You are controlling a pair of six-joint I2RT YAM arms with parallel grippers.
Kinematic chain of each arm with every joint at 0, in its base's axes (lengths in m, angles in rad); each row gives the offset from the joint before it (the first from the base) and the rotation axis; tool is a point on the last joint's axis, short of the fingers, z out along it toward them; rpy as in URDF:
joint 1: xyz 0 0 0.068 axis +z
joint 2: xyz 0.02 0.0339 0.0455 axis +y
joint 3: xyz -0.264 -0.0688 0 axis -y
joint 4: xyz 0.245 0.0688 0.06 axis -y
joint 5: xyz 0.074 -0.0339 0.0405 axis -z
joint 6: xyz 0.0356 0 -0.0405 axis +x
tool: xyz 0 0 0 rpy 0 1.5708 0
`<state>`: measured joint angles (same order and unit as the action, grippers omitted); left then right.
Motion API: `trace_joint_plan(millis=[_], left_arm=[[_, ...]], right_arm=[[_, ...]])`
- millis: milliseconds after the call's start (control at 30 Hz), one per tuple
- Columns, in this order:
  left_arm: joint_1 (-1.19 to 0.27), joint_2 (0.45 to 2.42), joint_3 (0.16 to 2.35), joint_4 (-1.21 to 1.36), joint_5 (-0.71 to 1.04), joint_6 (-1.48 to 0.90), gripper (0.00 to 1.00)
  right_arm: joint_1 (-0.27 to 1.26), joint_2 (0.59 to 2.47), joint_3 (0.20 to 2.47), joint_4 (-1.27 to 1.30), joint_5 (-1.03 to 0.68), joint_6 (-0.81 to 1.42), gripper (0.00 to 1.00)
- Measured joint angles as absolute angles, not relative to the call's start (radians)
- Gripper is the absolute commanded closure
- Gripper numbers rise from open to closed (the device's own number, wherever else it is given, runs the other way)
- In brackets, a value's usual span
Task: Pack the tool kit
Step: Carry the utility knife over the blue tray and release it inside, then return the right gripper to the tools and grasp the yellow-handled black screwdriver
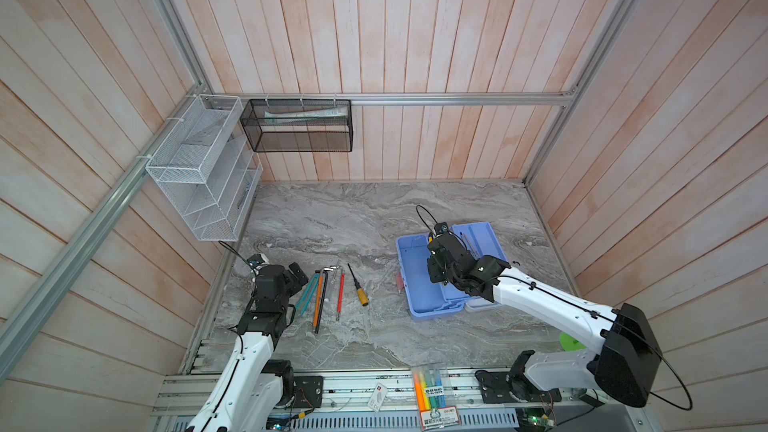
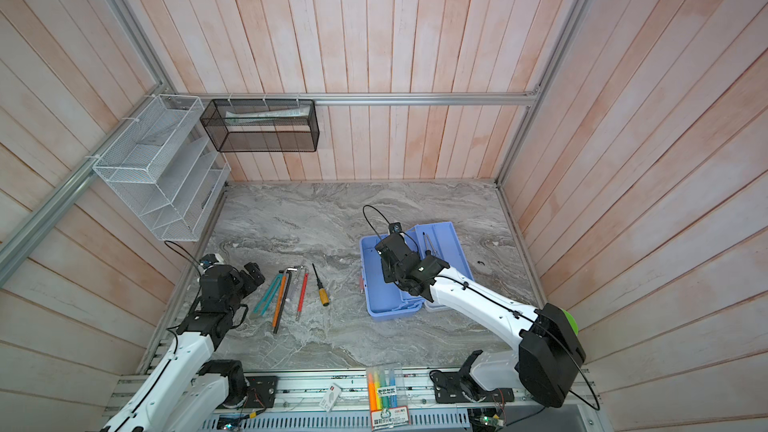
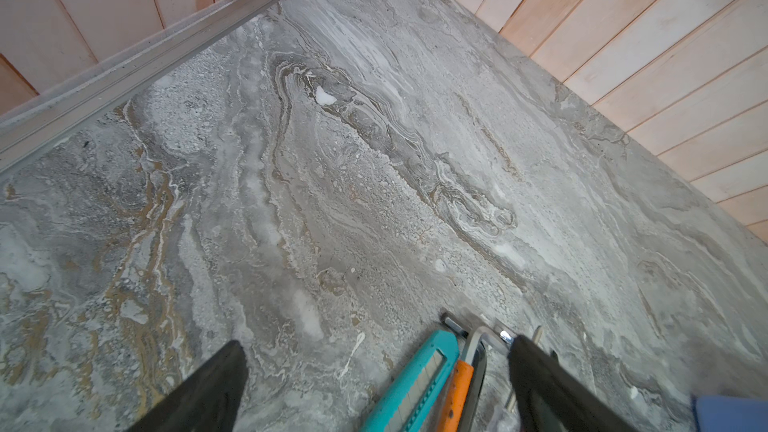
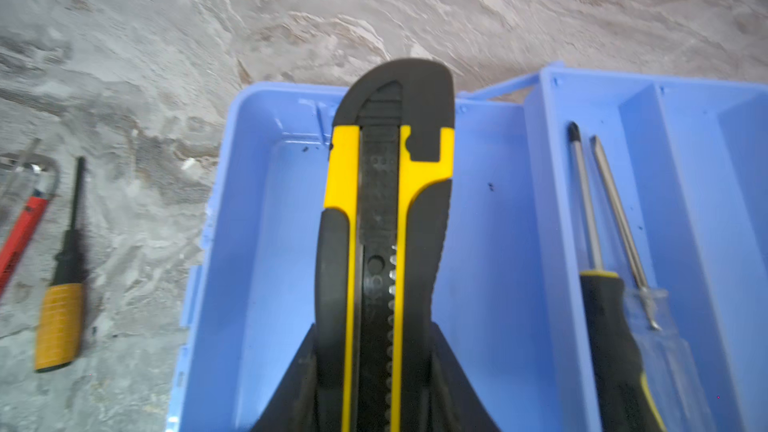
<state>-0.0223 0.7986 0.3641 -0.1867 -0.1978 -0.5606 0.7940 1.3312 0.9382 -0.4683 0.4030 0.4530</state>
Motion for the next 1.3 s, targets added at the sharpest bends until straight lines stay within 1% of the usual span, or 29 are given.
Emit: trace_joint_plan(millis=[267, 433, 533, 600, 700, 867, 1033, 1100, 1233, 1300], left_arm=[[-0.022, 0.799, 0.364, -0.187, -0.198, -0.561, 0.0], [-0.022, 0.799, 0.364, -0.187, -0.198, -0.561, 0.0], [-0.022, 0.799, 0.364, -0.187, -0.198, -0.561, 0.0], [-0.022, 0.799, 0.364, -0.187, -0.198, -0.561, 0.0], [-0.022, 0.799, 0.364, -0.187, -0.198, -0.561, 0.0], [-0.022, 0.799, 0.364, -0.187, -0.197, -0.561, 0.0], [-0.022, 0.799, 0.364, -0.187, -0.197, -0.561, 0.0], [-0.022, 0.799, 0.364, -0.187, -0.197, -0.561, 0.0], [-0.022, 0.799, 0.364, -0.186, -0.197, -0.561, 0.0], [-0.022, 0.8, 0.364, -0.187, -0.198, -0.561, 0.0]], right_arm=[[0.73, 1.338, 0.881, -0.459, 0.389, 0.457, 0.94], [0.724, 1.377, 0.881, -0.427, 0.373, 0.456, 0.88], [0.723, 1.406, 0.881, -0.42, 0.364, 0.455, 0.78], [0.722, 1.419, 0.884, -0.423, 0.365, 0.453, 0.68], [0.718, 1.428, 0.902, -0.439, 0.365, 0.447, 0.59], [0.717, 1.429, 0.97, -0.473, 0.371, 0.437, 0.5], [0.718, 1.432, 1.051, -0.505, 0.361, 0.409, 0.5], [0.725, 1.435, 1.089, -0.499, 0.332, 0.391, 0.5], [0.764, 1.451, 1.108, -0.426, 0.183, 0.381, 0.5], [0.793, 1.508, 1.145, -0.411, 0.102, 0.386, 0.5]])
